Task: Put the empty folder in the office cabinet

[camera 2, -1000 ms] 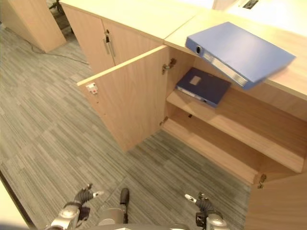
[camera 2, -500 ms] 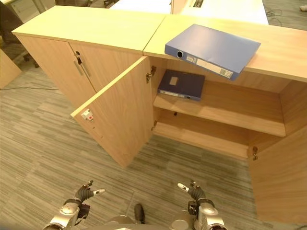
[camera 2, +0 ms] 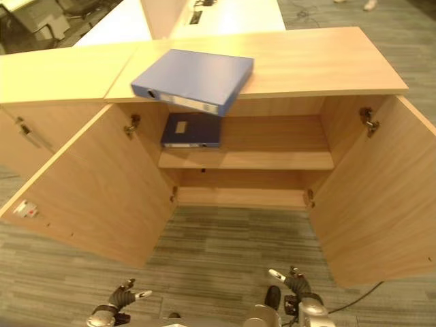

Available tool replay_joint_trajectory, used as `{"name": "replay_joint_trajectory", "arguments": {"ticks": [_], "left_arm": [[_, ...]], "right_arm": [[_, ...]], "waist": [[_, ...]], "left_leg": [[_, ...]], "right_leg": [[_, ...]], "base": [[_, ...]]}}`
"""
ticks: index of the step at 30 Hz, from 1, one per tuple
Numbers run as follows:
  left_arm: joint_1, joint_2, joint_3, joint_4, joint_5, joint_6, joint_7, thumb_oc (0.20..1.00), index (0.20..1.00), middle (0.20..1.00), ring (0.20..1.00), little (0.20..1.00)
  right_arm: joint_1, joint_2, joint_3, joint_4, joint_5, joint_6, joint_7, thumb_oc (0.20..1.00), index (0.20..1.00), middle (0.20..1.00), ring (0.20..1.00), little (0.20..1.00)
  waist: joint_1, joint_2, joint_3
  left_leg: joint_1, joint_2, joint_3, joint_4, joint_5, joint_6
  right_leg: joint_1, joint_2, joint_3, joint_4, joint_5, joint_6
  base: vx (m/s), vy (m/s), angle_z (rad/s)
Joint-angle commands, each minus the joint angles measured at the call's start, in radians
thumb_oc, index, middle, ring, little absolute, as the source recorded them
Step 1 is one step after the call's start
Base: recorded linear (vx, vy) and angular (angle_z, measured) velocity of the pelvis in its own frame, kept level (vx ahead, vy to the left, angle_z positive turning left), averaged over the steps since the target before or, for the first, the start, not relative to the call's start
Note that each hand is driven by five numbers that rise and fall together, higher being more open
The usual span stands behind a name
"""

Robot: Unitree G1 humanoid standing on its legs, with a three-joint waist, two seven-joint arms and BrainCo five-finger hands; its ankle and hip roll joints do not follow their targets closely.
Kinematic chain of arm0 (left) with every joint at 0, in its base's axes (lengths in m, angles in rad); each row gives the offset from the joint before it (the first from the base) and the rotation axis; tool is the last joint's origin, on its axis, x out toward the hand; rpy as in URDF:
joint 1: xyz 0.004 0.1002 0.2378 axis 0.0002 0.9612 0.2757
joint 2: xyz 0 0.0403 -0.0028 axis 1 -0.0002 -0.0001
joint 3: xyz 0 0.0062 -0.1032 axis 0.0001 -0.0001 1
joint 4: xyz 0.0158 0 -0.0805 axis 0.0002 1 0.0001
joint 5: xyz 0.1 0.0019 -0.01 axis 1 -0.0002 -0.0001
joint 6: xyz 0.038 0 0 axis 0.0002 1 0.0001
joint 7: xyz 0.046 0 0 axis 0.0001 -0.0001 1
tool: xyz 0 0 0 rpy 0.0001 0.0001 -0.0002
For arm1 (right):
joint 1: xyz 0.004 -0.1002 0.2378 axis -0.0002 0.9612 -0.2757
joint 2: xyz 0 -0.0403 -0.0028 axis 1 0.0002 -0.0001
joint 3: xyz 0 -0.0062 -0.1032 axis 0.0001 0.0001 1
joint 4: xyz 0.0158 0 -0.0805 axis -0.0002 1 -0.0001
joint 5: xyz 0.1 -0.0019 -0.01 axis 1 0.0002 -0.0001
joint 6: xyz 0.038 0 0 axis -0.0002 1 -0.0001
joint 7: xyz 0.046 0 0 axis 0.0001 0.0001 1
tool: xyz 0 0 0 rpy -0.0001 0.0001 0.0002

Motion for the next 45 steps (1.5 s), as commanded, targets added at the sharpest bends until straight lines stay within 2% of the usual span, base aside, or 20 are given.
{"name": "replay_joint_trajectory", "arguments": {"ticks": [1, 5, 8, 9, 10, 11, 12, 13, 14, 15, 17, 19, 23, 28, 33, 34, 36, 40, 42, 45], "left_arm": [[-0.071, 0.082, 0.026, 0.006, 0.009, -0.018, 0.016, 1.0, 1.0, 1.0, 1.0, 1.0], [-0.069, 0.075, 0.028, 0.013, -0.004, -0.013, 0.009, 1.0, 1.0, 1.0, 1.0, 1.0], [-0.073, 0.067, 0.032, 0.023, -0.018, -0.003, 0.01, 1.0, 1.0, 1.0, 1.0, 1.0], [-0.064, 0.065, 0.038, 0.025, -0.016, 0.001, 0.008, 1.0, 1.0, 1.0, 1.0, 1.0], [-0.064, 0.065, 0.039, 0.025, -0.016, 0.001, 0.008, 1.0, 1.0, 1.0, 1.0, 1.0], [-0.062, 0.064, 0.041, 0.03, -0.018, 0.001, 0.011, 1.0, 1.0, 1.0, 1.0, 1.0], [-0.062, 0.06, 0.04, 0.033, -0.021, 0.001, 0.011, 1.0, 1.0, 1.0, 1.0, 1.0], [-0.063, 0.06, 0.04, 0.033, -0.021, 0.002, 0.011, 1.0, 1.0, 1.0, 1.0, 1.0], [-0.064, 0.056, 0.033, 0.036, -0.018, 0.003, 0.009, 1.0, 1.0, 1.0, 1.0, 1.0], [-0.064, 0.056, 0.033, 0.036, -0.018, 0.003, 0.009, 1.0, 1.0, 1.0, 1.0, 1.0], [-0.065, 0.056, 0.025, 0.043, -0.015, 0.003, 0.009, 1.0, 1.0, 1.0, 1.0, 1.0], [-0.068, 0.055, 0.018, 0.051, -0.012, 0.003, 0.009, 1.0, 1.0, 1.0, 1.0, 1.0], [-0.081, 0.053, 0.014, 0.078, -0.014, 0.002, 0.019, 1.0, 1.0, 1.0, 1.0, 1.0], [-0.075, 0.057, 0.027, 0.098, -0.013, 0.003, 0.017, 1.0, 1.0, 1.0, 1.0, 1.0], [-0.075, 0.072, 0.029, 0.115, 0.005, 0.006, 0.018, 1.0, 1.0, 1.0, 1.0, 1.0], [-0.083, 0.093, 0.029, 0.113, 0.017, 0.006, 0.018, 1.0, 1.0, 1.0, 1.0, 1.0], [-0.086, 0.102, 0.031, 0.105, 0.016, 0.006, 0.02, 1.0, 1.0, 1.0, 1.0, 1.0], [-0.1, 0.128, 0.047, 0.071, 0.004, 0.01, 0.026, 1.0, 1.0, 1.0, 1.0, 1.0], [-0.101, 0.142, 0.054, 0.058, -0.004, 0.013, 0.03, 1.0, 1.0, 1.0, 1.0, 1.0], [-0.098, 0.147, 0.057, 0.05, -0.005, 0.014, 0.032, 1.0, 1.0, 1.0, 1.0, 1.0]], "right_arm": [[-0.031, 0.035, 0.032, -0.035, -0.033, -0.022, 0.016, 1.0, 1.0, 1.0, 1.0, 1.0], [-0.025, 0.008, 0.04, -0.025, -0.036, -0.022, 0.023, 1.0, 1.0, 1.0, 1.0, 1.0], [-0.016, -0.01, 0.026, -0.024, -0.023, -0.021, 0.022, 1.0, 1.0, 1.0, 1.0, 1.0], [-0.006, -0.021, 0.017, -0.017, -0.018, -0.02, 0.022, 1.0, 1.0, 1.0, 1.0, 1.0], [-0.006, -0.021, 0.017, -0.017, -0.018, -0.02, 0.022, 1.0, 1.0, 1.0, 1.0, 1.0], [-0.008, -0.029, 0.016, -0.01, -0.018, -0.017, 0.021, 1.0, 1.0, 1.0, 1.0, 1.0], [-0.01, -0.041, 0.01, 0.007, -0.022, -0.011, 0.02, 1.0, 1.0, 1.0, 1.0, 1.0], [-0.01, -0.041, 0.01, 0.007, -0.022, -0.011, 0.02, 1.0, 1.0, 1.0, 1.0, 1.0], [-0.015, -0.047, 0.002, 0.022, -0.025, -0.007, 0.017, 1.0, 1.0, 1.0, 1.0, 1.0], [-0.016, -0.047, 0.002, 0.022, -0.025, -0.007, 0.017, 1.0, 1.0, 1.0, 1.0, 1.0], [-0.023, -0.053, -0.006, 0.029, -0.023, -0.006, 0.013, 1.0, 1.0, 1.0, 1.0, 1.0], [-0.026, -0.053, -0.007, 0.035, -0.02, -0.008, 0.008, 1.0, 1.0, 1.0, 1.0, 1.0], [-0.035, -0.036, 0.003, 0.047, -0.012, -0.015, -0.001, 1.0, 1.0, 1.0, 1.0, 1.0], [-0.033, -0.005, 0.026, 0.056, -0.028, -0.011, 0.008, 1.0, 1.0, 1.0, 1.0, 1.0], [-0.043, 0.028, 0.046, 0.055, -0.042, -0.006, 0.012, 1.0, 1.0, 1.0, 1.0, 1.0], [-0.051, 0.058, 0.052, 0.055, -0.038, -0.003, 0.015, 1.0, 1.0, 1.0, 1.0, 1.0], [-0.054, 0.064, 0.055, 0.053, -0.036, -0.003, 0.015, 1.0, 1.0, 1.0, 1.0, 1.0], [-0.071, 0.085, 0.071, 0.046, -0.037, -0.002, 0.015, 1.0, 1.0, 1.0, 1.0, 1.0], [-0.088, 0.092, 0.079, 0.038, -0.036, -0.002, 0.012, 1.0, 1.0, 1.0, 1.0, 1.0], [-0.087, 0.093, 0.08, 0.033, -0.033, -0.005, 0.013, 1.0, 1.0, 1.0, 1.0, 1.0]], "waist": [[-0.005, -0.024, 0.048], [-0.014, 0.004, 0.061], [-0.024, 0.004, 0.075], [-0.03, -0.009, 0.082], [-0.03, -0.009, 0.08], [-0.027, -0.015, 0.087], [-0.013, -0.025, 0.092], [-0.014, -0.027, 0.089], [0.001, -0.039, 0.093], [0.001, -0.041, 0.091], [0.018, -0.049, 0.091], [0.039, -0.047, 0.091], [0.089, -0.051, 0.097], [0.124, -0.06, 0.079], [0.135, -0.094, 0.056], [0.137, -0.12, 0.044], [0.137, -0.128, 0.041], [0.147, -0.153, 0.049], [0.157, -0.145, 0.065], [0.159, -0.135, 0.068]], "left_leg": [[0.019, 0.07, -0.053, -0.03, 0.008, -0.078], [0.001, 0.141, -0.079, 0.063, 0.101, -0.097], [-0.045, 0.182, -0.112, 0.164, 0.224, -0.1], [-0.052, 0.201, -0.079, 0.226, 0.222, -0.085], [-0.055, 0.201, -0.08, 0.224, 0.225, -0.085], [-0.063, 0.191, -0.088, 0.261, 0.22, -0.079], [-0.113, 0.134, -0.137, 0.29, 0.171, -0.056], [-0.118, 0.132, -0.138, 0.289, 0.174, -0.054], [-0.164, 0.078, -0.154, 0.272, 0.093, -0.037], [-0.167, 0.076, -0.154, 0.269, 0.097, -0.035], [-0.198, 0.053, -0.15, 0.222, 0.055, -0.033], [-0.238, 0.037, -0.172, 0.156, 0.068, -0.043], [-0.323, 0.007, -0.285, 0.039, 0.133, -0.063], [-0.335, 0.003, -0.303, -0.009, 0.157, -0.066], [-0.309, -0.027, -0.286, -0.018, 0.136, -0.038], [-0.286, -0.063, -0.256, -0.027, 0.106, -0.002], [-0.279, -0.075, -0.247, -0.032, 0.096, 0.01], [-0.257, -0.127, -0.23, -0.032, 0.053, 0.06], [-0.234, -0.146, -0.211, -0.023, 0.019, 0.096], [-0.212, -0.149, -0.205, -0.028, 0.008, 0.103]], "right_leg": [[0.04, -0.106, 0.06, 0.032, -0.057, 0.101], [0.065, -0.026, 0.067, 0.045, -0.129, 0.05], [0.11, 0.015, 0.047, 0.019, -0.154, 0.017], [0.144, 0.035, 0.036, -0.003, -0.178, -0.003], [0.141, 0.036, 0.035, -0.003, -0.176, -0.004], [0.153, 0.039, 0.038, -0.006, -0.184, -0.009], [0.166, 0.041, 0.045, -0.006, -0.202, -0.015], [0.161, 0.038, 0.044, -0.005, -0.2, -0.015], [0.183, 0.039, 0.05, -0.004, -0.217, -0.013], [0.179, 0.037, 0.05, -0.004, -0.215, -0.012], [0.192, 0.03, 0.053, -0.001, -0.227, -0.004], [0.212, 0.037, 0.057, -0.004, -0.239, 0.003], [0.269, 0.05, 0.086, -0.007, -0.279, 0.014], [0.325, 0.046, 0.138, -0.01, -0.312, 0.032], [0.307, 0.0, 0.178, 0.015, -0.299, 0.06], [0.267, -0.042, 0.198, 0.061, -0.265, 0.085], [0.246, -0.052, 0.209, 0.083, -0.253, 0.092], [0.164, -0.084, 0.231, 0.222, -0.143, 0.117], [0.121, -0.112, 0.192, 0.354, -0.052, 0.115], [0.097, -0.115, 0.178, 0.407, -0.044, 0.115]], "base": [[0.13, -0.311, -0.37], [0.1, -0.242, -0.08], [0.14, -0.29, -0.08], [0.13, -0.271, -0.02], [0.16, -0.264, 0.01], [0.16, -0.185, 0.03], [0.16, -0.181, 0.03], [0.23, -0.176, -0.08], [0.12, -0.075, -0.12], [0.19, -0.089, -0.12], [0.16, -0.003, -0.21], [0.23, 0.037, -0.16], [0.27, 0.047, -0.07], [0.29, 0.138, -0.4], [0.19, 0.189, -0.27], [0.15, 0.218, -0.01], [0.14, 0.228, -0.07], [0.1, 0.203, -0.06], [0.1, 0.256, -0.15], [0.11, 0.188, -0.19]]}}
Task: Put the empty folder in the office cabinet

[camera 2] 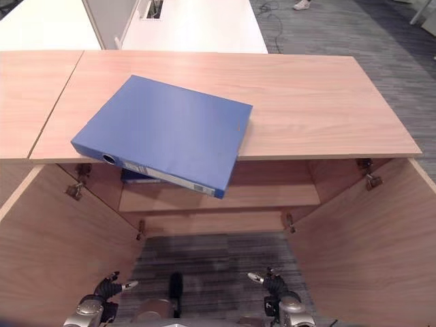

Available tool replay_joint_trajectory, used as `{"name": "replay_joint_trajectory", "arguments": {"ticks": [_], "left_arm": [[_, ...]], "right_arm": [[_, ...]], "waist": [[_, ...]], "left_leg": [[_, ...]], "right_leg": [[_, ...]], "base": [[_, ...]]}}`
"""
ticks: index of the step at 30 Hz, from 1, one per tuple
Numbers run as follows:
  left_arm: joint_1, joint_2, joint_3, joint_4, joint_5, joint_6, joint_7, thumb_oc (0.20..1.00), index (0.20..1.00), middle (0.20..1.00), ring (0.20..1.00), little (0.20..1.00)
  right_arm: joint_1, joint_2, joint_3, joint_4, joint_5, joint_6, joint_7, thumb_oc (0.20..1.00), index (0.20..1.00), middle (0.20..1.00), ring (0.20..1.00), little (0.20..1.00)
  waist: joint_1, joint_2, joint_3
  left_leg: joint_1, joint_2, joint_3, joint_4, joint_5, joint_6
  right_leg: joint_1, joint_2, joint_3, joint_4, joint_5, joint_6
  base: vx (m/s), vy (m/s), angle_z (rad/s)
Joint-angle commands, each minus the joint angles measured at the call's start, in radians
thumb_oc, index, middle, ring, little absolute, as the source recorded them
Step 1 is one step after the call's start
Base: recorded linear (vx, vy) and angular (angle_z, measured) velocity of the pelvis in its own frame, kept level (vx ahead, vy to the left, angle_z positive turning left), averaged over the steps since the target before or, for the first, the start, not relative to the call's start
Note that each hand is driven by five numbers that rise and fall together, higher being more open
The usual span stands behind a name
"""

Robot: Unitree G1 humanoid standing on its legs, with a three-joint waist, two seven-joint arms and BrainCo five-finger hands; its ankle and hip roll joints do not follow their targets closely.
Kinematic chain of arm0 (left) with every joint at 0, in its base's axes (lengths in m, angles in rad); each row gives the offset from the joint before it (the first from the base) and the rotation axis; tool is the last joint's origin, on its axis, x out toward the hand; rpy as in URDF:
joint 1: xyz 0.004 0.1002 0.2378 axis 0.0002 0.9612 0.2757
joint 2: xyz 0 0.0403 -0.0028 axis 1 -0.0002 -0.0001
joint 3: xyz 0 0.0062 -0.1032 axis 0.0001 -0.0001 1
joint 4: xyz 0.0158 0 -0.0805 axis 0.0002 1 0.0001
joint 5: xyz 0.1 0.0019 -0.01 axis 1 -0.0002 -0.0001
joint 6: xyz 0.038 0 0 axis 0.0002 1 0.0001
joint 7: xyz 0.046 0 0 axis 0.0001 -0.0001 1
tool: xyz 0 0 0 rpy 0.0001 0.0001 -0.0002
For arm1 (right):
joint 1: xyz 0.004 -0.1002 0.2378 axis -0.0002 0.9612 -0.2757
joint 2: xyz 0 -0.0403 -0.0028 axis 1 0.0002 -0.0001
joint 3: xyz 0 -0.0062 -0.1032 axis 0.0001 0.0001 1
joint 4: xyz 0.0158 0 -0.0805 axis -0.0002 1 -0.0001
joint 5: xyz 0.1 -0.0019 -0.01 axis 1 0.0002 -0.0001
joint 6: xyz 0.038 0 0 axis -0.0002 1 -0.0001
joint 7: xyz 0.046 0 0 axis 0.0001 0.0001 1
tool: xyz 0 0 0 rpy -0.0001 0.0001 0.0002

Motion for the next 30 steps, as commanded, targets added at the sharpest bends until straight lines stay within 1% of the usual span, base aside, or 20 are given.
{"name": "replay_joint_trajectory", "arguments": {"ticks": [1, 3, 4, 5, 6, 7, 8, 9, 11, 13, 14, 16, 17, 18, 20, 22, 23, 25, 28, 30], "left_arm": [[-0.016, 0.038, 0.027, -0.033, 0.007, -0.015, 0.014, 1.0, 1.0, 1.0, 1.0, 1.0], [-0.016, 0.036, 0.029, -0.029, 0.007, -0.016, 0.017, 1.0, 1.0, 1.0, 1.0, 1.0], [-0.016, 0.034, 0.029, -0.025, 0.006, -0.019, 0.018, 1.0, 1.0, 1.0, 1.0, 1.0], [-0.019, 0.034, 0.027, -0.026, 0.004, -0.021, 0.018, 1.0, 1.0, 1.0, 1.0, 1.0], [-0.027, 0.03, 0.021, -0.023, 0.002, -0.026, 0.019, 1.0, 1.0, 1.0, 1.0, 1.0], [-0.028, 0.029, 0.021, -0.022, 0.002, -0.026, 0.019, 1.0, 1.0, 1.0, 1.0, 1.0], [-0.028, 0.026, 0.021, -0.022, 0.004, -0.027, 0.018, 1.0, 1.0, 1.0, 1.0, 1.0], [-0.03, 0.023, 0.019, -0.019, 0.009, -0.028, 0.018, 1.0, 1.0, 1.0, 1.0, 1.0], [-0.033, 0.018, 0.016, -0.015, 0.014, -0.031, 0.02, 1.0, 1.0, 1.0, 1.0, 1.0], [-0.028, 0.017, 0.015, -0.016, 0.018, -0.031, 0.019, 1.0, 1.0, 1.0, 1.0, 1.0], [-0.019, 0.013, 0.014, -0.011, 0.023, -0.032, 0.016, 1.0, 1.0, 1.0, 1.0, 1.0], [-0.015, 0.011, 0.01, -0.012, 0.026, -0.032, 0.016, 1.0, 1.0, 1.0, 1.0, 1.0], [-0.008, 0.005, 0.007, -0.017, 0.028, -0.031, 0.015, 1.0, 1.0, 1.0, 1.0, 1.0], [-0.008, 0.005, 0.007, -0.017, 0.028, -0.031, 0.015, 1.0, 1.0, 1.0, 1.0, 1.0], [-0.002, 0.002, 0.008, -0.022, 0.028, -0.031, 0.014, 1.0, 1.0, 1.0, 1.0, 1.0], [0.003, -0.004, 0.004, -0.028, 0.028, -0.03, 0.013, 1.0, 1.0, 1.0, 1.0, 1.0], [0.004, -0.01, 0.0, -0.031, 0.025, -0.031, 0.012, 1.0, 1.0, 1.0, 1.0, 1.0], [0.004, -0.01, 0.0, -0.031, 0.024, -0.031, 0.012, 1.0, 1.0, 1.0, 1.0, 1.0], [0.007, -0.021, -0.007, -0.036, 0.015, -0.031, 0.006, 1.0, 1.0, 1.0, 1.0, 1.0], [0.007, -0.023, -0.007, -0.035, 0.013, -0.031, 0.006, 1.0, 1.0, 1.0, 1.0, 1.0]], "right_arm": [[-0.008, -0.04, 0.008, -0.059, -0.005, -0.013, -0.004, 1.0, 1.0, 1.0, 1.0, 1.0], [-0.006, -0.043, 0.006, -0.07, -0.005, -0.013, -0.004, 1.0, 1.0, 1.0, 1.0, 1.0], [-0.002, -0.047, 0.005, -0.078, -0.004, -0.013, -0.004, 1.0, 1.0, 1.0, 1.0, 1.0], [-0.001, -0.05, 0.005, -0.083, -0.003, -0.015, -0.004, 1.0, 1.0, 1.0, 1.0, 1.0], [-0.004, -0.056, 0.006, -0.089, -0.001, -0.017, -0.006, 1.0, 1.0, 1.0, 1.0, 1.0], [-0.004, -0.056, 0.006, -0.089, -0.001, -0.017, -0.006, 1.0, 1.0, 1.0, 1.0, 1.0], [-0.003, -0.055, 0.006, -0.089, -0.001, -0.017, -0.005, 1.0, 1.0, 1.0, 1.0, 1.0], [0.001, -0.054, 0.007, -0.088, -0.001, -0.018, -0.005, 1.0, 1.0, 1.0, 1.0, 1.0], [0.01, -0.06, 0.007, -0.087, -0.002, -0.018, -0.004, 1.0, 1.0, 1.0, 1.0, 1.0], [0.019, -0.063, 0.006, -0.088, -0.005, -0.015, -0.001, 1.0, 1.0, 1.0, 1.0, 1.0], [0.03, -0.066, 0.007, -0.091, -0.009, -0.013, 0.003, 1.0, 1.0, 1.0, 1.0, 1.0], [0.036, -0.069, 0.01, -0.092, -0.012, -0.011, 0.005, 1.0, 1.0, 1.0, 1.0, 1.0], [0.046, -0.073, 0.016, -0.099, -0.018, -0.01, 0.011, 1.0, 1.0, 1.0, 1.0, 1.0], [0.046, -0.073, 0.016, -0.099, -0.018, -0.01, 0.011, 1.0, 1.0, 1.0, 1.0, 1.0], [0.055, -0.077, 0.02, -0.106, -0.024, -0.009, 0.015, 1.0, 1.0, 1.0, 1.0, 1.0], [0.062, -0.082, 0.024, -0.114, -0.03, -0.008, 0.02, 1.0, 1.0, 1.0, 1.0, 1.0], [0.066, -0.087, 0.026, -0.116, -0.029, -0.01, 0.023, 1.0, 1.0, 1.0, 1.0, 1.0], [0.066, -0.088, 0.026, -0.116, -0.029, -0.01, 0.023, 1.0, 1.0, 1.0, 1.0, 1.0], [0.07, -0.103, 0.035, -0.119, -0.025, -0.018, 0.028, 1.0, 1.0, 1.0, 1.0, 1.0], [0.07, -0.107, 0.036, -0.121, -0.025, -0.018, 0.03, 1.0, 1.0, 1.0, 1.0, 1.0]], "waist": [[0.024, 0.031, 0.037], [0.014, 0.04, 0.04], [0.007, 0.045, 0.046], [0.004, 0.045, 0.05], [-0.017, 0.046, 0.062], [-0.018, 0.049, 0.064], [-0.028, 0.049, 0.07], [-0.032, 0.046, 0.068], [-0.038, 0.038, 0.059], [-0.038, 0.038, 0.046], [-0.033, 0.04, 0.031], [-0.032, 0.041, 0.024], [-0.032, 0.045, 0.016], [-0.033, 0.046, 0.016], [-0.029, 0.05, 0.01], [-0.03, 0.056, 0.007], [-0.026, 0.061, 0.007], [-0.027, 0.062, 0.007], [-0.018, 0.079, 0.015], [-0.018, 0.084, 0.019]], "left_leg": [[0.029, 0.054, -0.048, 0.027, -0.071, -0.043], [0.056, 0.046, -0.052, 0.017, -0.082, -0.042], [0.072, 0.044, -0.059, 0.014, -0.092, -0.047], [0.077, 0.039, -0.064, 0.013, -0.097, -0.049], [0.097, 0.034, -0.084, 0.012, -0.109, -0.054], [0.1, 0.037, -0.085, 0.012, -0.112, -0.055], [0.107, 0.035, -0.097, 0.014, -0.114, -0.056], [0.111, 0.031, -0.106, 0.014, -0.117, -0.059], [0.107, 0.025, -0.116, 0.017, -0.116, -0.062], [0.107, 0.032, -0.122, 0.016, -0.115, -0.067], [0.114, 0.04, -0.124, 0.015, -0.115, -0.074], [0.119, 0.046, -0.126, 0.014, -0.113, -0.079], [0.127, 0.061, -0.134, 0.012, -0.107, -0.091], [0.128, 0.062, -0.135, 0.011, -0.107, -0.091], [0.129, 0.077, -0.145, 0.009, -0.1, -0.103], [0.127, 0.095, -0.155, 0.008, -0.088, -0.118], [0.122, 0.113, -0.162, 0.009, -0.074, -0.132], [0.123, 0.113, -0.163, 0.009, -0.074, -0.132], [0.11, 0.16, -0.192, 0.019, -0.033, -0.167], [0.105, 0.17, -0.198, 0.022, -0.025, -0.174]], "right_leg": [[-0.004, 0.0, -0.015, 0.15, 0.018, 0.028], [-0.036, 0.018, -0.031, 0.103, -0.009, 0.012], [-0.033, 0.028, -0.053, 0.058, -0.042, 0.003], [-0.041, 0.035, -0.058, 0.012, -0.055, 0.001], [-0.07, 0.052, -0.042, -0.07, -0.055, 0.004], [-0.066, 0.054, -0.044, -0.071, -0.057, 0.003], [-0.073, 0.068, -0.017, -0.088, -0.058, 0.011], [-0.056, 0.076, 0.002, -0.133, -0.066, 0.013], [-0.032, 0.083, 0.06, -0.165, -0.055, 0.019], [-0.016, 0.088, 0.096, -0.185, -0.065, 0.016], [0.009, 0.086, 0.089, -0.206, -0.076, 0.01], [0.026, 0.089, 0.082, -0.221, -0.082, 0.008], [0.054, 0.099, 0.069, -0.244, -0.093, 0.001], [0.056, 0.099, 0.068, -0.246, -0.093, 0.001], [0.08, 0.109, 0.053, -0.265, -0.103, -0.005], [0.104, 0.125, 0.038, -0.288, -0.112, -0.014], [0.123, 0.14, 0.026, -0.305, -0.123, -0.022], [0.125, 0.141, 0.025, -0.306, -0.122, -0.023], [0.164, 0.184, -0.005, -0.33, -0.15, -0.049], [0.172, 0.192, -0.013, -0.333, -0.156, -0.054]], "base": [[0.17, 0.191, -0.03], [0.21, 0.141, -0.07], [0.17, 0.007, -0.05], [0.22, -0.047, 0.21], [0.16, -0.048, 0.26], [0.14, -0.05, 0.21], [0.08, -0.04, 0.3], [0.08, -0.058, 0.48], [0.05, -0.085, 0.6], [0.07, -0.135, 0.42], [0.07, -0.121, 0.03], [0.06, -0.144, -0.18], [0.05, -0.154, -0.08], [0.04, -0.141, -0.03], [0.01, -0.135, 0.05], [-0.02, -0.217, 0.1], [-0.03, -0.193, 0.17], [-0.02, -0.13, 0.15], [-0.05, -0.24, 0.14], [-0.04, -0.144, 0.09]]}}
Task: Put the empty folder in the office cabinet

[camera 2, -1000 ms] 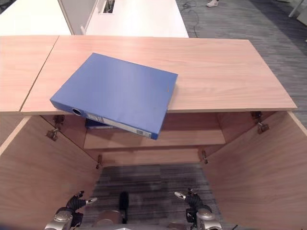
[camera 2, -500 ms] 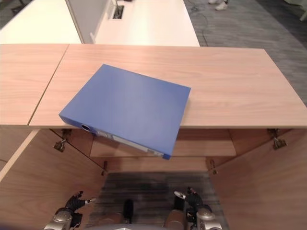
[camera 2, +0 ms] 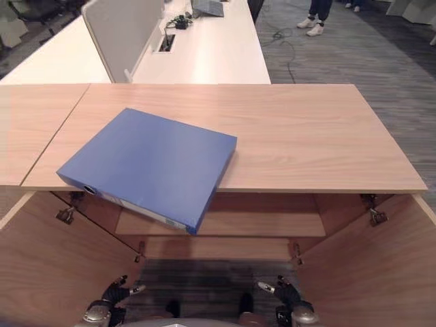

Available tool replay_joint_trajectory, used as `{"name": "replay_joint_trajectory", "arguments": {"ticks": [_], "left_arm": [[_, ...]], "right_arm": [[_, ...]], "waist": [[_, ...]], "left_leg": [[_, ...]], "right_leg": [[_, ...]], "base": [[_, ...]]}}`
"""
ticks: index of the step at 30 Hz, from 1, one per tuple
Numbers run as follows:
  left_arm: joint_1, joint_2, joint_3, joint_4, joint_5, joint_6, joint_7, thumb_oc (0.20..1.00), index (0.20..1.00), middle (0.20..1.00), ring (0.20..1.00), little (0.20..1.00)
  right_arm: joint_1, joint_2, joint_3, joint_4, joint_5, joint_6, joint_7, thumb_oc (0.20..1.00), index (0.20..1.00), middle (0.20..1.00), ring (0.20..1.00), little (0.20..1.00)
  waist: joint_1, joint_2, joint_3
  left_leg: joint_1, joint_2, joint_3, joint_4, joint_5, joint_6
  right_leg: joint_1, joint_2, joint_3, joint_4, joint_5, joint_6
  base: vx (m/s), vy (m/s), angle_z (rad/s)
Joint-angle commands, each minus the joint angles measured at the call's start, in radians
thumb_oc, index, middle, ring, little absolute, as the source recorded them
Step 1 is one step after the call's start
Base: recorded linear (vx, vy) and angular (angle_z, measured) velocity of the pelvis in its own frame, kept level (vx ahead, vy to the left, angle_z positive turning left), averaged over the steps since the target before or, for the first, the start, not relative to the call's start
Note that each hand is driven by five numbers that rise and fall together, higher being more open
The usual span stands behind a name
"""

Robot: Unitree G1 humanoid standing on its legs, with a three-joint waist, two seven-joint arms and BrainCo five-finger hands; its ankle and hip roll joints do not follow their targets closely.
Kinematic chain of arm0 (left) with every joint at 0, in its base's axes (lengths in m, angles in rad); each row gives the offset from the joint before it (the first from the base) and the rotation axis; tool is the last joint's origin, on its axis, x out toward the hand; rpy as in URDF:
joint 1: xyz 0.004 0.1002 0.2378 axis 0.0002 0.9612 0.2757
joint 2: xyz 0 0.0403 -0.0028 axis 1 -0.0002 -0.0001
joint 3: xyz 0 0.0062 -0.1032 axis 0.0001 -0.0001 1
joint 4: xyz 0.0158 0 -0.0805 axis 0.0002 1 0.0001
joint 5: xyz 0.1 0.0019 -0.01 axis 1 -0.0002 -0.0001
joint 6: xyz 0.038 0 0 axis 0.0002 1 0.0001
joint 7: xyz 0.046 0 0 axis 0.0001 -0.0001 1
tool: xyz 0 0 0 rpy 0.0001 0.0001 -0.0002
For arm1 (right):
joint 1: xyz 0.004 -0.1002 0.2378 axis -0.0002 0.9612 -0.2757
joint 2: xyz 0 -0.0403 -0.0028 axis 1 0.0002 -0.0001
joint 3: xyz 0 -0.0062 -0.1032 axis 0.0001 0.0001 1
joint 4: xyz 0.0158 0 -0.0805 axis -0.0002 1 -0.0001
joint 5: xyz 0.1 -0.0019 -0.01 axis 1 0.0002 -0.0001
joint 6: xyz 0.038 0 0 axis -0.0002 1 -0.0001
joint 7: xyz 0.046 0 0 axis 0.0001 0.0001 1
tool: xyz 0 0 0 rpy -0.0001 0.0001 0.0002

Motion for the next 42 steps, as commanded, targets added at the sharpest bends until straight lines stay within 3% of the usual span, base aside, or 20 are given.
{"name": "replay_joint_trajectory", "arguments": {"ticks": [1, 5, 6, 9, 10, 11, 12, 13, 15, 17, 19, 23, 25, 28, 30, 33, 34, 35, 42], "left_arm": [[-0.064, 0.043, -0.01, 0.026, 0.012, -0.027, 0.001, 1.0, 1.0, 1.0, 1.0, 1.0], [-0.077, 0.032, -0.017, 0.019, -0.005, -0.025, 0.001, 1.0, 1.0, 1.0, 1.0, 1.0], [-0.084, 0.029, -0.023, 0.011, -0.003, -0.023, -0.001, 1.0, 1.0, 1.0, 1.0, 1.0], [-0.086, 0.028, -0.024, 0.007, -0.003, -0.021, -0.001, 1.0, 1.0, 1.0, 1.0, 1.0], [-0.088, 0.026, -0.028, -0.006, 0.001, -0.02, -0.007, 1.0, 1.0, 1.0, 1.0, 1.0], [-0.088, 0.025, -0.03, -0.01, 0.006, -0.021, -0.01, 1.0, 1.0, 1.0, 1.0, 1.0], [-0.077, 0.019, -0.03, -0.003, 0.012, -0.021, -0.013, 1.0, 1.0, 1.0, 1.0, 1.0], [-0.078, 0.019, -0.029, -0.003, 0.012, -0.021, -0.013, 1.0, 1.0, 1.0, 1.0, 1.0], [-0.068, 0.012, -0.033, 0.008, 0.017, -0.021, -0.016, 1.0, 1.0, 1.0, 1.0, 1.0], [-0.06, 0.009, -0.039, -0.002, 0.025, -0.018, -0.024, 1.0, 1.0, 1.0, 1.0, 1.0], [-0.054, 0.013, -0.04, -0.007, 0.037, -0.017, -0.024, 1.0, 1.0, 1.0, 1.0, 1.0], [-0.051, 0.023, -0.043, -0.006, 0.052, -0.016, -0.022, 1.0, 1.0, 1.0, 1.0, 1.0], [-0.051, 0.034, -0.028, 0.006, 0.049, -0.012, -0.018, 1.0, 1.0, 1.0, 1.0, 1.0], [-0.049, 0.039, -0.021, 0.006, 0.05, -0.013, -0.019, 1.0, 1.0, 1.0, 1.0, 1.0], [-0.045, 0.047, -0.019, 0.011, 0.056, -0.016, -0.019, 1.0, 1.0, 1.0, 1.0, 1.0], [-0.046, 0.055, -0.017, 0.015, 0.061, -0.016, -0.019, 1.0, 1.0, 1.0, 1.0, 1.0], [-0.05, 0.061, -0.022, 0.023, 0.066, -0.017, -0.017, 1.0, 1.0, 1.0, 1.0, 1.0], [-0.054, 0.064, -0.026, 0.025, 0.066, -0.023, -0.015, 1.0, 1.0, 1.0, 1.0, 1.0], [-0.045, 0.059, -0.017, -0.012, 0.057, -0.033, -0.004, 1.0, 1.0, 1.0, 1.0, 1.0]], "right_arm": [[-0.037, -0.029, 0.019, -0.069, -0.015, -0.02, 0.007, 1.0, 1.0, 1.0, 1.0, 1.0], [-0.041, -0.042, 0.015, -0.07, -0.007, -0.023, 0.003, 1.0, 1.0, 1.0, 1.0, 1.0], [-0.048, -0.052, 0.012, -0.064, -0.007, -0.022, -0.003, 1.0, 1.0, 1.0, 1.0, 1.0], [-0.051, -0.055, 0.01, -0.061, -0.006, -0.021, -0.006, 1.0, 1.0, 1.0, 1.0, 1.0], [-0.058, -0.061, 0.008, -0.048, -0.006, -0.019, -0.008, 1.0, 1.0, 1.0, 1.0, 1.0], [-0.059, -0.063, 0.005, -0.043, -0.005, -0.02, -0.008, 1.0, 1.0, 1.0, 1.0, 1.0], [-0.055, -0.064, 0.0, -0.035, -0.007, -0.017, -0.006, 1.0, 1.0, 1.0, 1.0, 1.0], [-0.056, -0.064, 0.0, -0.035, -0.007, -0.017, -0.006, 1.0, 1.0, 1.0, 1.0, 1.0], [-0.055, -0.064, -0.011, -0.019, -0.006, -0.015, -0.002, 1.0, 1.0, 1.0, 1.0, 1.0], [-0.05, -0.058, -0.021, -0.012, 0.0, -0.009, 0.0, 1.0, 1.0, 1.0, 1.0, 1.0], [-0.045, -0.052, -0.027, -0.013, -0.005, -0.008, -0.003, 1.0, 1.0, 1.0, 1.0, 1.0], [-0.043, -0.037, -0.033, -0.023, -0.005, -0.006, -0.004, 1.0, 1.0, 1.0, 1.0, 1.0], [-0.056, -0.014, -0.03, -0.035, -0.006, -0.004, -0.006, 1.0, 1.0, 1.0, 1.0, 1.0], [-0.06, -0.005, -0.032, -0.04, -0.002, -0.004, -0.007, 1.0, 1.0, 1.0, 1.0, 1.0], [-0.063, 0.007, -0.042, -0.04, 0.002, -0.005, -0.008, 1.0, 1.0, 1.0, 1.0, 1.0], [-0.06, 0.015, -0.045, -0.041, 0.005, -0.006, -0.01, 1.0, 1.0, 1.0, 1.0, 1.0], [-0.053, 0.018, -0.05, -0.037, 0.01, -0.011, -0.012, 1.0, 1.0, 1.0, 1.0, 1.0], [-0.043, 0.019, -0.052, -0.031, 0.015, -0.011, -0.01, 1.0, 1.0, 1.0, 1.0, 1.0], [-0.028, 0.017, -0.041, -0.021, 0.008, -0.01, -0.01, 1.0, 1.0, 1.0, 1.0, 1.0]], "waist": [[0.018, -0.036, 0.058], [0.018, -0.027, 0.084], [0.012, -0.033, 0.093], [0.004, -0.037, 0.094], [-0.017, -0.046, 0.096], [-0.024, -0.05, 0.091], [-0.031, -0.055, 0.089], [-0.032, -0.056, 0.087], [-0.046, -0.059, 0.074], [-0.065, -0.046, 0.059], [-0.064, -0.041, 0.049], [-0.066, -0.038, 0.046], [-0.055, -0.032, 0.064], [-0.05, -0.03, 0.072], [-0.06, -0.026, 0.088], [-0.055, -0.018, 0.095], [-0.057, -0.016, 0.089], [-0.055, -0.029, 0.064], [-0.04, -0.043, 0.021]], "left_leg": [[-0.053, 0.042, -0.053, 0.027, 0.053, -0.069], [-0.111, 0.069, -0.063, 0.074, 0.103, -0.097], [-0.144, 0.081, -0.013, 0.105, 0.113, -0.088], [-0.154, 0.088, 0.027, 0.13, 0.11, -0.086], [-0.134, 0.107, 0.11, 0.194, 0.079, -0.081], [-0.125, 0.104, 0.127, 0.235, 0.056, -0.078], [-0.093, 0.074, 0.116, 0.297, -0.007, -0.075], [-0.096, 0.072, 0.115, 0.296, -0.004, -0.074], [-0.049, 0.015, 0.094, 0.328, -0.069, -0.063], [0.016, -0.009, 0.149, 0.251, -0.136, -0.032], [0.034, -0.037, 0.137, 0.199, -0.155, -0.018], [0.061, -0.064, 0.122, 0.132, -0.151, 0.006], [0.082, -0.087, 0.139, 0.073, -0.139, 0.033], [0.087, -0.098, 0.153, 0.054, -0.133, 0.046], [0.094, -0.115, 0.146, 0.043, -0.121, 0.061], [0.083, -0.111, 0.15, 0.045, -0.111, 0.067], [0.065, -0.109, 0.137, 0.048, -0.099, 0.066], [0.055, -0.116, 0.126, 0.046, -0.096, 0.059], [0.056, -0.107, 0.128, 0.019, -0.075, 0.036]], "right_leg": [[0.137, -0.063, -0.01, 0.036, -0.161, 0.058], [0.152, -0.044, -0.05, 0.033, -0.181, 0.045], [0.152, -0.048, -0.07, 0.033, -0.182, 0.04], [0.145, -0.052, -0.083, 0.037, -0.178, 0.037], [0.124, -0.063, -0.105, 0.05, -0.171, 0.028], [0.105, -0.065, -0.112, 0.054, -0.162, 0.024], [0.097, -0.067, -0.116, 0.062, -0.156, 0.016], [0.093, -0.069, -0.116, 0.062, -0.153, 0.016], [0.061, -0.072, -0.129, 0.087, -0.144, 0.01], [0.034, -0.069, -0.148, 0.114, -0.136, 0.017], [0.017, -0.073, -0.135, 0.129, -0.124, 0.025], [-0.013, -0.099, -0.122, 0.164, -0.098, 0.041], [-0.095, -0.135, -0.139, 0.271, -0.06, 0.076], [-0.13, -0.167, -0.164, 0.334, -0.04, 0.109], [-0.154, -0.179, -0.12, 0.394, 0.005, 0.152], [-0.14, -0.188, -0.086, 0.432, -0.019, 0.146], [-0.115, -0.19, -0.023, 0.432, -0.023, 0.136], [-0.063, -0.184, 0.036, 0.342, -0.063, 0.125], [0.021, -0.167, 0.014, 0.155, -0.081, 0.121]], "base": [[-0.06, -0.156, 0.09], [-0.11, -0.126, 0.25], [-0.15, -0.086, 0.35], [-0.15, -0.061, 0.4], [-0.23, -0.067, 0.29], [-0.3, -0.108, 0.28], [-0.16, -0.065, 0.33], [-0.11, -0.044, 0.26], [-0.13, 0.052, -0.01], [-0.11, 0.141, 0.24], [-0.06, 0.16, 0.23], [-0.06, 0.149, 0.01], [-0.16, 0.232, -0.14], [-0.1, 0.115, -0.37], [-0.09, 0.093, -0.11], [-0.11, 0.024, -0.03], [-0.06, -0.07, 0.29], [-0.01, -0.078, 0.3], [0.03, -0.088, 0.03]]}}
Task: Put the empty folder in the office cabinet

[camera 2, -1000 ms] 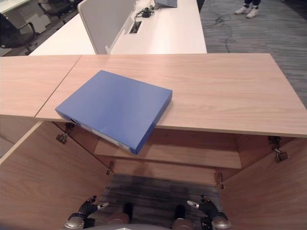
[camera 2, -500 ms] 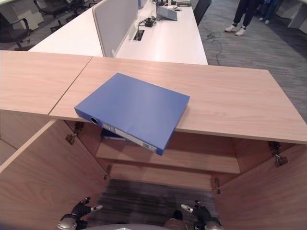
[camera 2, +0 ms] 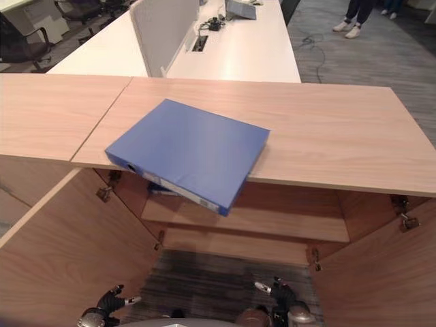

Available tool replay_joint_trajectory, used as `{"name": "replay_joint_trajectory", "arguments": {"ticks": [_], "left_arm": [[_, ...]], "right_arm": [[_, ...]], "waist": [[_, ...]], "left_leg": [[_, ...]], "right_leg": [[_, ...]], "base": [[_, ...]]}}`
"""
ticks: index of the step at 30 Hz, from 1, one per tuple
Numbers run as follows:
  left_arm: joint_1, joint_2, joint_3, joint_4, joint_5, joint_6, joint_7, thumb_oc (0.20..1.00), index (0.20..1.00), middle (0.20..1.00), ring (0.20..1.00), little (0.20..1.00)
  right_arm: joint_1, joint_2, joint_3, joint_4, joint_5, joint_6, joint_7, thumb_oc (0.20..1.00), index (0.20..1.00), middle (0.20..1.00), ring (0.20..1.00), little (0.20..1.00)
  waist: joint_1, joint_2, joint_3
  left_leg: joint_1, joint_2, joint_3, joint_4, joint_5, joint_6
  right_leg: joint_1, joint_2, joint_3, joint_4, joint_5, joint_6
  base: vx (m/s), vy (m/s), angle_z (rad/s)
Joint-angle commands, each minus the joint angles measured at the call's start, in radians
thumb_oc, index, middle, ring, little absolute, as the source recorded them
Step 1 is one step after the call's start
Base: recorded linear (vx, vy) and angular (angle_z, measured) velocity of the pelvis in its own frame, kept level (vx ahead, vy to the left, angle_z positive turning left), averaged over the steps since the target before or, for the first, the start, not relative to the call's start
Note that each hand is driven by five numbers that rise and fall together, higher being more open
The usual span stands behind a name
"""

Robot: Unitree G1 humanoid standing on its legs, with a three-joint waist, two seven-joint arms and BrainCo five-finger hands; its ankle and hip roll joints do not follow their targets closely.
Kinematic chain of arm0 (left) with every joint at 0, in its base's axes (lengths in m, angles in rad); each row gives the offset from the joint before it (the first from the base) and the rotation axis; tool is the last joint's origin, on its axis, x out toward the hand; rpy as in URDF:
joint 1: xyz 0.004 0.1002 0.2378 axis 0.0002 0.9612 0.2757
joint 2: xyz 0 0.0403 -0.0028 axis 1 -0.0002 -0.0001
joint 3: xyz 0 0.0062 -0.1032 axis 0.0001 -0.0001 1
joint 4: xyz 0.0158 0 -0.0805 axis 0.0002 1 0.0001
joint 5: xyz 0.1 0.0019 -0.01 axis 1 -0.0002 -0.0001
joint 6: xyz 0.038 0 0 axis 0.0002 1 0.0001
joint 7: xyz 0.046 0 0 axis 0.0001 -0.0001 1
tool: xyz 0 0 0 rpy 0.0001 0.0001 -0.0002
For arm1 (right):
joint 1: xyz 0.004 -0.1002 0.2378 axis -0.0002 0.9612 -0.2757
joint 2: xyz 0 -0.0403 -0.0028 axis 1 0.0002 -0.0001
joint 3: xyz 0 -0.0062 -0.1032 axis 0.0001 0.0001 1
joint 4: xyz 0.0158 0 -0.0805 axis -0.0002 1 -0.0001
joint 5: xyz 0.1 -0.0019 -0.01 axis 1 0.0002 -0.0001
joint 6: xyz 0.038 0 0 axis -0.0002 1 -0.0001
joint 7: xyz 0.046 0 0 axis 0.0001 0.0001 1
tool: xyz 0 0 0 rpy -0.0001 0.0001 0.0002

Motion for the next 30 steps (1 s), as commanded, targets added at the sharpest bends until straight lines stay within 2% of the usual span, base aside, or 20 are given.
{"name": "replay_joint_trajectory", "arguments": {"ticks": [1, 12, 18, 21, 22, 23, 24, 25, 26, 27, 30], "left_arm": [[-0.065, 0.035, 0.023, -0.033, 0.007, -0.038, 0.023, 1.0, 1.0, 1.0, 1.0, 1.0], [-0.044, 0.059, -0.013, -0.29, 0.057, -0.051, 0.032, 1.0, 1.0, 1.0, 1.0, 1.0], [-0.005, 0.09, 0.036, -0.486, 0.107, -0.061, 0.088, 1.0, 1.0, 1.0, 1.0, 1.0], [0.021, 0.124, 0.074, -0.594, 0.24, -0.072, 0.186, 1.0, 1.0, 1.0, 1.0, 1.0], [0.038, 0.144, 0.092, -0.656, 0.326, -0.084, 0.246, 1.0, 1.0, 1.0, 1.0, 1.0], [0.041, 0.143, 0.093, -0.66, 0.328, -0.083, 0.246, 1.0, 1.0, 1.0, 1.0, 1.0], [0.064, 0.169, 0.104, -0.721, 0.409, -0.093, 0.293, 1.0, 1.0, 1.0, 1.0, 1.0], [0.066, 0.169, 0.104, -0.723, 0.411, -0.092, 0.293, 1.0, 1.0, 1.0, 1.0, 1.0], [0.079, 0.197, 0.115, -0.773, 0.484, -0.093, 0.334, 1.0, 1.0, 1.0, 1.0, 1.0], [0.081, 0.198, 0.116, -0.776, 0.486, -0.092, 0.334, 1.0, 1.0, 1.0, 1.0, 1.0], [0.114, 0.251, 0.151, -0.887, 0.612, -0.094, 0.387, 1.0, 1.0, 1.0, 1.0, 1.0]], "right_arm": [[-0.01, 0.001, -0.001, -0.036, 0.006, -0.027, -0.006, 1.0, 1.0, 1.0, 1.0, 1.0], [0.013, -0.017, 0.007, -0.079, 0.002, -0.03, 0.007, 1.0, 1.0, 1.0, 1.0, 1.0], [0.025, -0.02, 0.005, -0.103, -0.003, -0.038, 0.003, 1.0, 1.0, 1.0, 1.0, 1.0], [0.04, -0.01, 0.007, -0.125, -0.01, -0.06, -0.012, 1.0, 1.0, 1.0, 1.0, 1.0], [0.048, -0.008, 0.009, -0.122, -0.011, -0.078, -0.025, 1.0, 1.0, 1.0, 1.0, 1.0], [0.048, -0.007, 0.01, -0.122, -0.011, -0.079, -0.026, 1.0, 1.0, 1.0, 1.0, 1.0], [0.054, -0.004, 0.012, -0.119, -0.008, -0.088, -0.031, 1.0, 1.0, 1.0, 1.0, 1.0], [0.054, -0.003, 0.012, -0.118, -0.008, -0.089, -0.031, 1.0, 1.0, 1.0, 1.0, 1.0], [0.058, 0.001, 0.021, -0.115, 0.0, -0.094, -0.031, 1.0, 1.0, 1.0, 1.0, 1.0], [0.058, 0.002, 0.022, -0.115, 0.0, -0.094, -0.031, 1.0, 1.0, 1.0, 1.0, 1.0], [0.061, 0.008, 0.03, -0.11, 0.02, -0.097, -0.029, 1.0, 1.0, 1.0, 1.0, 1.0]], "waist": [[0.02, -0.033, 0.008], [0.02, -0.029, -0.003], [0.035, -0.03, -0.008], [0.049, -0.035, -0.01], [0.058, -0.036, -0.012], [0.057, -0.037, -0.013], [0.067, -0.038, -0.014], [0.066, -0.038, -0.014], [0.076, -0.038, -0.015], [0.075, -0.039, -0.015], [0.092, -0.037, -0.014]], "left_leg": [[-0.015, -0.033, -0.069, 0.019, -0.057, -0.004], [-0.01, 0.019, -0.097, 0.006, -0.028, -0.043], [-0.013, 0.035, -0.116, 0.006, -0.018, -0.054], [-0.013, 0.042, -0.129, 0.006, -0.015, -0.06], [-0.014, 0.046, -0.137, 0.006, -0.013, -0.064], [-0.014, 0.046, -0.137, 0.006, -0.013, -0.064], [-0.014, 0.049, -0.146, 0.007, -0.012, -0.067], [-0.014, 0.049, -0.146, 0.007, -0.012, -0.067], [-0.015, 0.054, -0.153, 0.008, -0.01, -0.069], [-0.014, 0.054, -0.153, 0.008, -0.01, -0.07], [-0.025, 0.061, -0.176, 0.005, -0.001, -0.077]], "right_leg": [[-0.023, -0.041, -0.021, 0.056, -0.002, 0.045], [0.057, 0.005, -0.073, -0.041, -0.011, 0.023], [0.081, 0.022, -0.091, -0.06, -0.019, 0.015], [0.095, 0.031, -0.102, -0.065, -0.029, 0.011], [0.101, 0.035, -0.109, -0.067, -0.034, 0.009], [0.102, 0.035, -0.11, -0.067, -0.034, 0.009], [0.107, 0.04, -0.115, -0.067, -0.038, 0.007], [0.108, 0.04, -0.116, -0.067, -0.039, 0.007], [0.112, 0.045, -0.119, -0.068, -0.042, 0.005], [0.112, 0.045, -0.119, -0.068, -0.042, 0.005], [0.114, 0.055, -0.13, -0.066, -0.048, 0.001]], "base": [[-0.01, -0.071, 0.04], [-0.02, -0.095, 0.05], [-0.02, -0.059, 0.07], [-0.01, -0.067, 0.11], [0.0, -0.049, 0.22], [-0.01, -0.064, 0.2], [0.0, -0.032, 0.08], [-0.01, -0.066, 0.1], [0.0, -0.037, 0.1], [-0.01, -0.057, 0.12], [-0.02, -0.06, 0.1]]}}
